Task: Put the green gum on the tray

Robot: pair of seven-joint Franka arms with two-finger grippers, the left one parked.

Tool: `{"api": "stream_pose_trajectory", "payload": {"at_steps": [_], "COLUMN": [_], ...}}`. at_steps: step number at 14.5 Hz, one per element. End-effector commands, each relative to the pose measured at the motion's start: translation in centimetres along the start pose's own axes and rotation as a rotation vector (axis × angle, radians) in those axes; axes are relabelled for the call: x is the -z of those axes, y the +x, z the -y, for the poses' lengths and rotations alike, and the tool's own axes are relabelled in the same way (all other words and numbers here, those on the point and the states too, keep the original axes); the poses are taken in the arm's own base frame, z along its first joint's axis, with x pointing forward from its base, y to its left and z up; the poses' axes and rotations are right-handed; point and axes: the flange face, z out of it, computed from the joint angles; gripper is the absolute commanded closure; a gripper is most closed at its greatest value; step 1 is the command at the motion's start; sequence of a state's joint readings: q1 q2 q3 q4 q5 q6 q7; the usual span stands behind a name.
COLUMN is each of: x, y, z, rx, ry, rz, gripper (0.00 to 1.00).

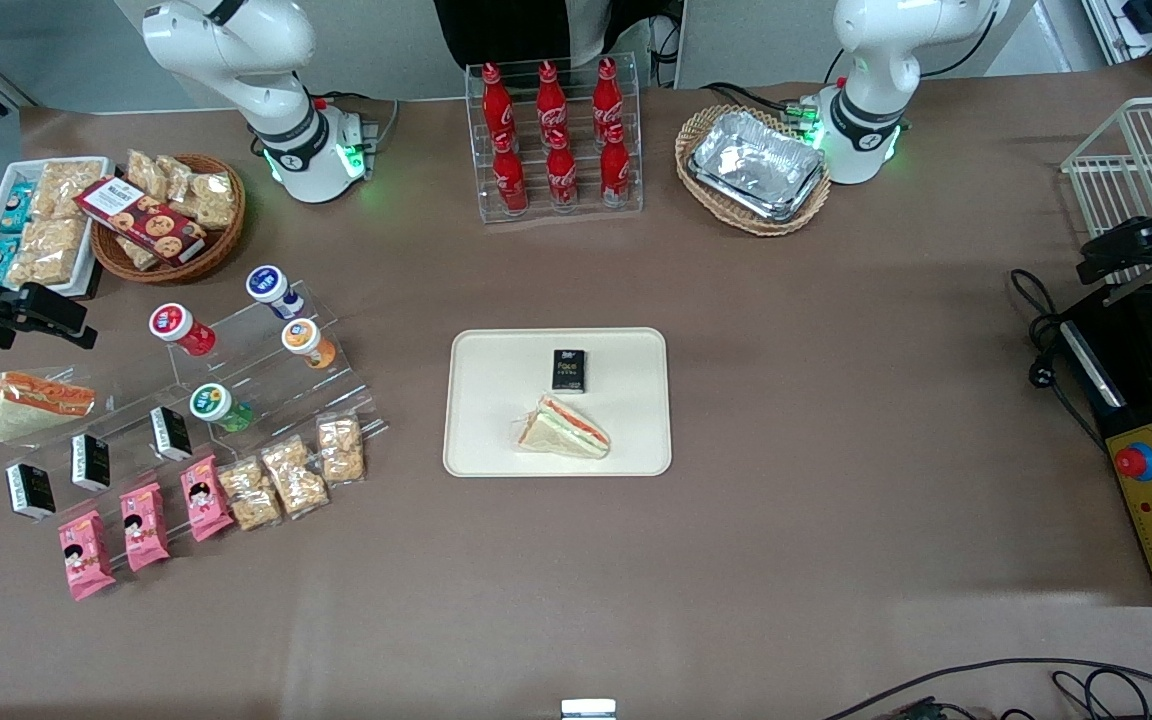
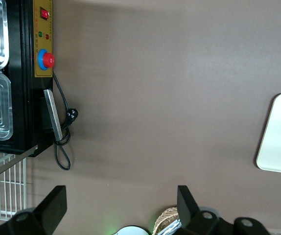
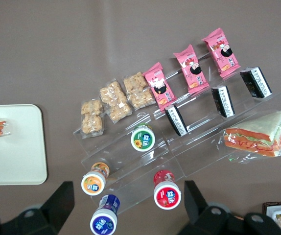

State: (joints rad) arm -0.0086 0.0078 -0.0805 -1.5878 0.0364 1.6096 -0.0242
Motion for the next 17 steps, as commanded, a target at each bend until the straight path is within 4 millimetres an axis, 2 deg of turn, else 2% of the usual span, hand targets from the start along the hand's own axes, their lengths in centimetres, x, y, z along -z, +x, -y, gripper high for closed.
{"api": "stream_pose_trajectory", "payload": {"at_steps": [1,6,10,13,15,17], "x": [0.7,0.3,0.1,-0.7,-0.1,0.0], "y": [-0.4,0.1,0.0,-0.4,-2.0,-4.7], "z": [-0.1,0.1,0.5,0.0,-0.1,-0.1], "rx": [0.016,0.018,0.095,0.143,0.144,0.145], "ry": [0.001,0.014,0.014,0.012,0.016,0.022], "rz": [0.000,-0.005,-0.002,0.013,0.014,0.011], "gripper": [0.00,0.00,0.00,0.00,0.00,0.00]}}
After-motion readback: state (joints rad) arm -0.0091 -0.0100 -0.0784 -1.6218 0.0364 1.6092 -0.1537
